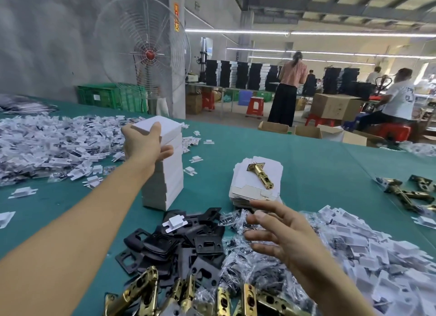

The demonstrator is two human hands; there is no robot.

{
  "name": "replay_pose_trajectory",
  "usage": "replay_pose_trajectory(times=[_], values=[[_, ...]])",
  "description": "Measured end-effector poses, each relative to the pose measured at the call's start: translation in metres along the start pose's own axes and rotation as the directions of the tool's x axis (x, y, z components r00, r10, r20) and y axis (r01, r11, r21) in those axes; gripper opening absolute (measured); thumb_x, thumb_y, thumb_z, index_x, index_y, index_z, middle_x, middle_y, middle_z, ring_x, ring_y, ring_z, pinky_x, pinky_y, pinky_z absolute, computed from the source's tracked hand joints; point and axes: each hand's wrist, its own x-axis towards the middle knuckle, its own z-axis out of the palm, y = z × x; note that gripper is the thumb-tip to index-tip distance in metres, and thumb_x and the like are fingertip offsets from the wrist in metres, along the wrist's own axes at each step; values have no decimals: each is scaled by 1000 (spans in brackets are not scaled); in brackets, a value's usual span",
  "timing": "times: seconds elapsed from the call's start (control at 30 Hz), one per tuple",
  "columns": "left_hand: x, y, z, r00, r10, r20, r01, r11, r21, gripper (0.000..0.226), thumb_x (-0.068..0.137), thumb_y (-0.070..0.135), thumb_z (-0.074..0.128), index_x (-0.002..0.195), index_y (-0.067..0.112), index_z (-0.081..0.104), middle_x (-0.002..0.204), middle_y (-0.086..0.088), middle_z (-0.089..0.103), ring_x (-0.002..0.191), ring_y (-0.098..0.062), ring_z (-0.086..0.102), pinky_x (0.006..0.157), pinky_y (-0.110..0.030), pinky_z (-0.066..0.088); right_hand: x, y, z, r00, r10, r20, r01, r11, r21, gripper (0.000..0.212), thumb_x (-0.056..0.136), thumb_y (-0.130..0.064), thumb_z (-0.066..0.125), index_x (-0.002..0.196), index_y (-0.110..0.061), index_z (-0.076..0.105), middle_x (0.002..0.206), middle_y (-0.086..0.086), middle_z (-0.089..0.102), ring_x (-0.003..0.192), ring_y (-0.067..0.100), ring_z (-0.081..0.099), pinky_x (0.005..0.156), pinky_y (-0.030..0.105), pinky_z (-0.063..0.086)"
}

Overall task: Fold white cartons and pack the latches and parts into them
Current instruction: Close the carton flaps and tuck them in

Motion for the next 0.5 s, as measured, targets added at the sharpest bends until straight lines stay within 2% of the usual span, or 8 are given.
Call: replay_pose_trajectory(times=[0.1,0.2,0.33,0.4,0.5], values=[[1,-5,-1,997,73,-37,-69,994,87,42,97,33,62,130,20,37,127,-15,48,55,-20,71,44,-24,54,0,1,0,1000,10,-14,-10,1000,-1,16,83,-26,72,96,-33,76,100,9,75,80,24,72,72,33,58],[1,-6,-1,996,84,-43,-81,994,72,56,97,33,62,144,27,31,135,-14,41,61,-22,70,43,-23,53,0,1,0,999,23,-28,-23,1000,-10,16,89,-20,68,96,-32,76,100,10,75,80,24,72,73,34,60],[1,-9,-7,996,78,44,-84,985,152,81,89,40,71,153,33,21,144,-15,39,62,-20,71,58,-31,59,0,1,0,999,33,-40,-33,999,-9,15,90,-20,68,95,-31,76,100,10,74,80,24,72,72,32,59],[0,-14,-12,990,108,90,-126,965,229,97,83,34,79,156,33,15,143,-16,43,64,-19,72,62,-34,61,1,2,2,999,38,-39,-39,999,-15,15,90,-20,68,95,-32,76,100,10,74,79,23,72,72,32,59],[0,-22,-18,975,197,106,-222,913,342,96,84,25,77,158,27,15,127,-15,60,68,-21,73,57,-36,61,1,5,3,998,46,-39,-47,999,-20,14,91,-21,68,98,-30,76,99,10,75,80,23,72,73,33,58]])
